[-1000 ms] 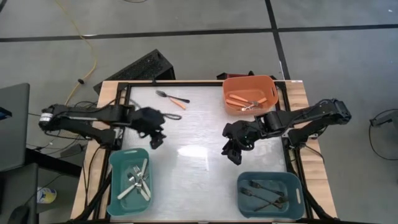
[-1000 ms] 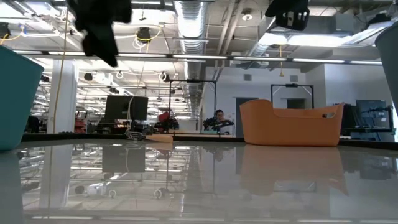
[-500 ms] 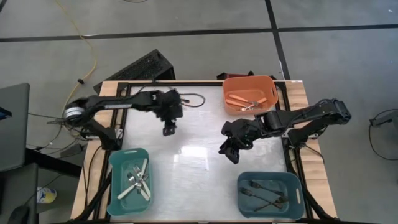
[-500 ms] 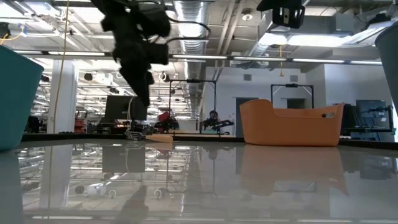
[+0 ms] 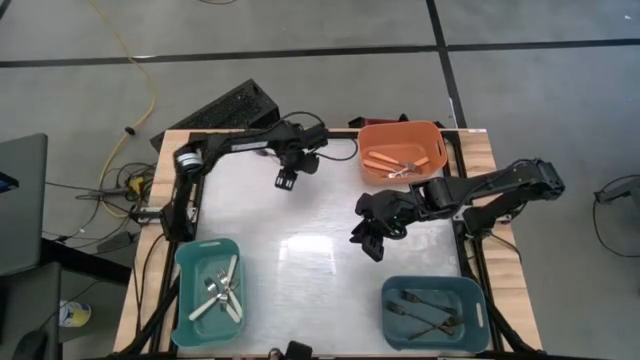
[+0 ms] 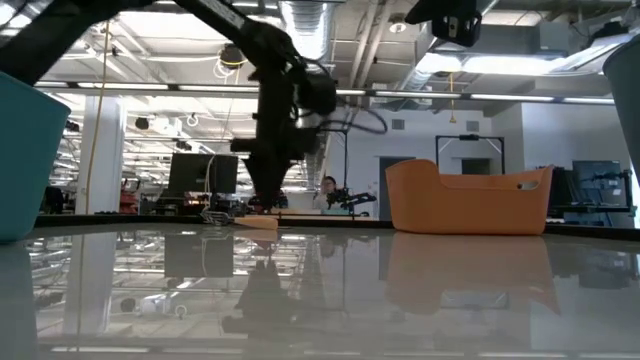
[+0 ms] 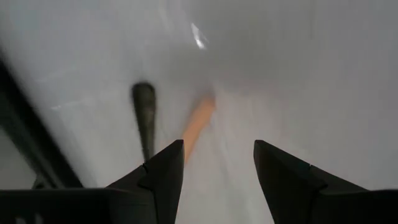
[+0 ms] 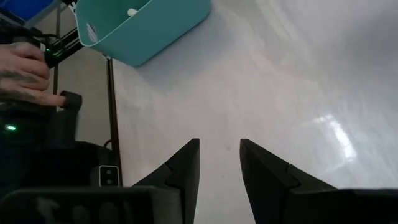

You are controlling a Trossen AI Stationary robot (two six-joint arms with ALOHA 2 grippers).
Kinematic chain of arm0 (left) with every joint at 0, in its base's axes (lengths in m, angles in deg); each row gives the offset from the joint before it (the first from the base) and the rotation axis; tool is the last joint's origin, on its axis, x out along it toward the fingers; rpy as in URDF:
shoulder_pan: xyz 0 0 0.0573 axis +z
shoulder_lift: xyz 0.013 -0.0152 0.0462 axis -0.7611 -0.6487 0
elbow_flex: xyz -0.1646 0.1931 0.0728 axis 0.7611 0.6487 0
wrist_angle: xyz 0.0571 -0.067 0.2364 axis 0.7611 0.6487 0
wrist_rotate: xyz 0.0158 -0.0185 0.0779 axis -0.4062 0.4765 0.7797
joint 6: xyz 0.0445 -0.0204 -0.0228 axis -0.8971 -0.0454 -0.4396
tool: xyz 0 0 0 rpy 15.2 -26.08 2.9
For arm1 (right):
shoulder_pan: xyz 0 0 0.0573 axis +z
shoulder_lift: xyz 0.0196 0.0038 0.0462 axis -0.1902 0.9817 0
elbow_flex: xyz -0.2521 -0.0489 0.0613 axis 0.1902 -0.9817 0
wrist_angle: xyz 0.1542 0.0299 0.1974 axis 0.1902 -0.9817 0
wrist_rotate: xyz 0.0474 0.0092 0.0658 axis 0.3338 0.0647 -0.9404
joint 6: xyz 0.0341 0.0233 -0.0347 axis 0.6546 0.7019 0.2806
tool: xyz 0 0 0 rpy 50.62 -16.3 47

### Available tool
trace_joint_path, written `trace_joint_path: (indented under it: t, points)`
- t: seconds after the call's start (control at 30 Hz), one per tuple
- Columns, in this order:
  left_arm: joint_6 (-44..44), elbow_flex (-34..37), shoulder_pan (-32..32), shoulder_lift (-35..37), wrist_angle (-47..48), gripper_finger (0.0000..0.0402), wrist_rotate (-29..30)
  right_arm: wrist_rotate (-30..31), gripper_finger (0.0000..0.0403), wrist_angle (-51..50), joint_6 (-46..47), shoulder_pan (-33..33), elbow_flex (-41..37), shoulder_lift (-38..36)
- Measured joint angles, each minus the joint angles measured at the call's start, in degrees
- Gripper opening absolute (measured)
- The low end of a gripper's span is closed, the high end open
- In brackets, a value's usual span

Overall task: Sort silverware by color (type)
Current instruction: Put the orange fork into the orange bin

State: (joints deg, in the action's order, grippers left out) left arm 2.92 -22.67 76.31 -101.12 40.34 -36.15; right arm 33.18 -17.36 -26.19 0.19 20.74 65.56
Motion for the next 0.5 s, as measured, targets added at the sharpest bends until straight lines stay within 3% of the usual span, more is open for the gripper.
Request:
trace_joint_path:
  t: [0.2, 0.37, 0.5]
  points:
    - [-5.3, -2.9, 1.1, -6.8, 3.7, 0.0179, 3.0, 0.4, 0.0137, 0.2, -3.3, 0.0, 0.0, 0.0]
    - [-6.7, -2.9, 0.8, -9.9, 2.4, 0.0179, 10.6, 0.3, 0.0137, -0.1, -8.2, -0.2, 0.0, 0.0]
    - [-6.9, -3.0, 0.8, -9.7, 1.2, 0.0179, 8.1, -0.2, 0.0137, -1.0, -10.8, -1.3, 0.0, -0.5]
